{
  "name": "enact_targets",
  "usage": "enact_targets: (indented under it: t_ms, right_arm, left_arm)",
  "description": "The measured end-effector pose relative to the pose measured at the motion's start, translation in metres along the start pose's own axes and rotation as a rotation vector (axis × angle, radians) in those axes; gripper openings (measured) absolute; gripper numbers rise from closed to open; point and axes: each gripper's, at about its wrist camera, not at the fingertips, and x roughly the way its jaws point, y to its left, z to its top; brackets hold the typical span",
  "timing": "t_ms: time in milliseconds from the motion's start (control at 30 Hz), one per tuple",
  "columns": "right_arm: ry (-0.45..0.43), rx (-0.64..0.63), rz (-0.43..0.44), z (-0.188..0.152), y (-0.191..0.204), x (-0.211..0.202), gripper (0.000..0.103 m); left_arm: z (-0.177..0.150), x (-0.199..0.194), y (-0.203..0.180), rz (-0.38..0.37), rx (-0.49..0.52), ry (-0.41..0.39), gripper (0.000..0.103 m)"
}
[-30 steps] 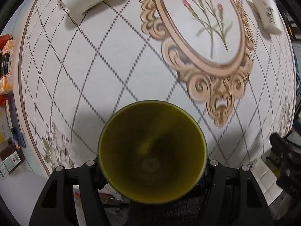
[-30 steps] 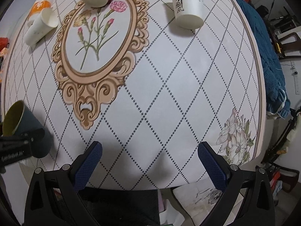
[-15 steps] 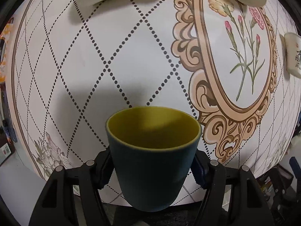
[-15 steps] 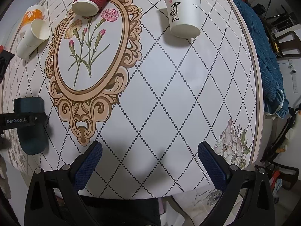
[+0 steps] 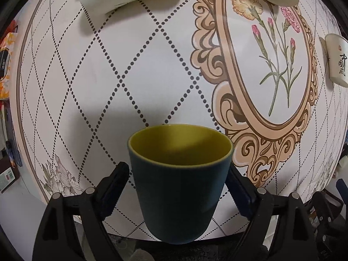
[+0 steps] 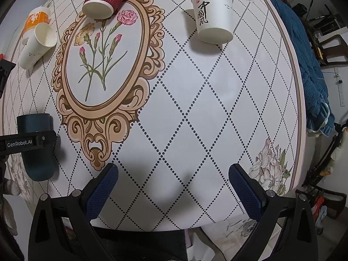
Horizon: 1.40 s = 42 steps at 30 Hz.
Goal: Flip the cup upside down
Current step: 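Carry the teal mug with the left gripper toward the right gripper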
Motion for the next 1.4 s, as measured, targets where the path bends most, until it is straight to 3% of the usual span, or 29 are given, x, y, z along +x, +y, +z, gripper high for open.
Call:
enact_targets:
  t_ms: [1133,1267,1400]
  right_arm:
    - [-0.012,0.015,0.007,-0.014,-0.016,0.001,0.103]
    - [-0.015,0.016,0.008,-0.015,-0.017,-0.002,0.103]
    - [-0.034,0.025,0.049,-0.018,-0.019,-0.014,0.103]
  left_arm:
    - [-0.017,-0.045,-0.046,0.000,0.034,-0.064,0.088]
    - [-0.027,-0.073,-0.051,-0.060,0.027,-0.090,0.088]
    - [-0.050,-0.124,-0.046,-0.118,0.026,-0.183,0.088]
